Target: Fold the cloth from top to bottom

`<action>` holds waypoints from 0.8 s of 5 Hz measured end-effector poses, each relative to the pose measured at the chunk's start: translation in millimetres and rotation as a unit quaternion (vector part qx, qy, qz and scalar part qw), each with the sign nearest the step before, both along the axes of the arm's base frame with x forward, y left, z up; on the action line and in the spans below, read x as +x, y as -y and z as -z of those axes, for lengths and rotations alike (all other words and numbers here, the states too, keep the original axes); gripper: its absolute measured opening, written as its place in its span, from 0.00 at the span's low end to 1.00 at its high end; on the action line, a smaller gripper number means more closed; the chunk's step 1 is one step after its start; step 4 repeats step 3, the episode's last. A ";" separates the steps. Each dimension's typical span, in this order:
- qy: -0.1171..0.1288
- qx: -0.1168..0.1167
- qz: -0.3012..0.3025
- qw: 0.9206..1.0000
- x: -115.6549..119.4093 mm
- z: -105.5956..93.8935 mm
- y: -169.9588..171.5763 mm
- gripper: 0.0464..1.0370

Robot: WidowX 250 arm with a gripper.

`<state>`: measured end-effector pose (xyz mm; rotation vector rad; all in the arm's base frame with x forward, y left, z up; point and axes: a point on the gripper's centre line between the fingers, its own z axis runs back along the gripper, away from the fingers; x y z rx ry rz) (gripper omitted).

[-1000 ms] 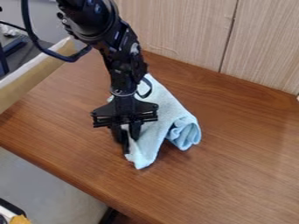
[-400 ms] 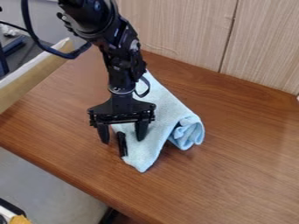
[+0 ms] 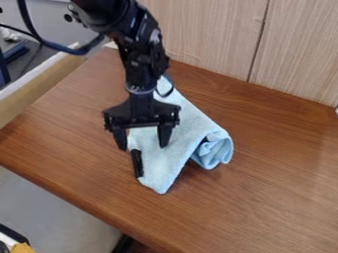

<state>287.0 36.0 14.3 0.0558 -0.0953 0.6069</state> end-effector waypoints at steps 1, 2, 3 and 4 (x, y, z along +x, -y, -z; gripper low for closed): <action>0.024 0.000 0.010 1.000 8.4 -26.3 5.7 0.96; 0.049 -0.006 0.021 0.999 16.6 -52.0 12.8 0.96; 0.056 0.022 0.050 0.997 20.7 -66.3 17.7 0.96; 0.056 0.022 0.050 0.997 20.7 -66.3 17.7 0.96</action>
